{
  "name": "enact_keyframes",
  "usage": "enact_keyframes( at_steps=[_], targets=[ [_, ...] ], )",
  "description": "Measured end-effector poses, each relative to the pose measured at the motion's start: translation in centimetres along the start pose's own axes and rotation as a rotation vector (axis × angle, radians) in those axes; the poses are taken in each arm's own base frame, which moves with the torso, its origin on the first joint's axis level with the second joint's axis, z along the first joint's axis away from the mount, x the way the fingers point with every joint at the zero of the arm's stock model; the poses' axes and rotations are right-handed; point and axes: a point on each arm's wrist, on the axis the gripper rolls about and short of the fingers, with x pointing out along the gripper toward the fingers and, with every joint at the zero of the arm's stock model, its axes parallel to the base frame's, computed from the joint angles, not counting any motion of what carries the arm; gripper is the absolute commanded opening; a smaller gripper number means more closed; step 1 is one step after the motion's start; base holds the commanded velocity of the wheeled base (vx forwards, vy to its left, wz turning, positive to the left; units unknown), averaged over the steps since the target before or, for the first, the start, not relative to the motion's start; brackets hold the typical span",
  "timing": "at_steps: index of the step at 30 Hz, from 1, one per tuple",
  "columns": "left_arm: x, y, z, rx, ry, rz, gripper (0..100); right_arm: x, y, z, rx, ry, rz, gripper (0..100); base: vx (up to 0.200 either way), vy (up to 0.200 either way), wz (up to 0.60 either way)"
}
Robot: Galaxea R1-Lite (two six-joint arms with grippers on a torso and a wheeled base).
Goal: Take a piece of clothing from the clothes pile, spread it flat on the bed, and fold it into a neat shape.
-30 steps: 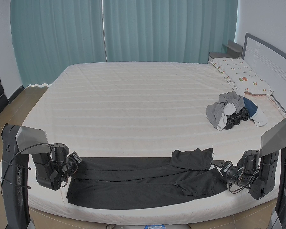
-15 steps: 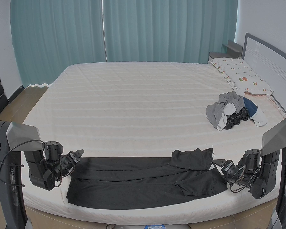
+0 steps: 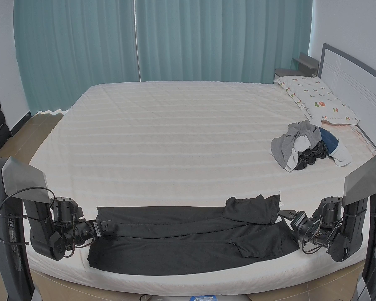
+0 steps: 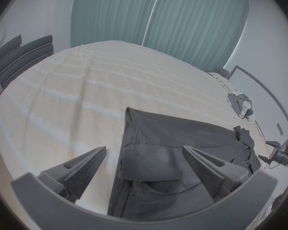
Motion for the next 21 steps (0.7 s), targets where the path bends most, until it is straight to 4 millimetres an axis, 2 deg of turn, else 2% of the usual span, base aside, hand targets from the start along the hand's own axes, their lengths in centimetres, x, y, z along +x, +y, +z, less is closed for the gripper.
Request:
enact_keyframes(
  at_steps=[21],
  targets=[
    [1.4, -0.5, -1.8, 0.062, 0.020, -0.032, 100, 0.1, 0.0, -0.1, -0.004, 0.005, -0.002, 100, 0.000, 0.000, 0.00]
  ],
)
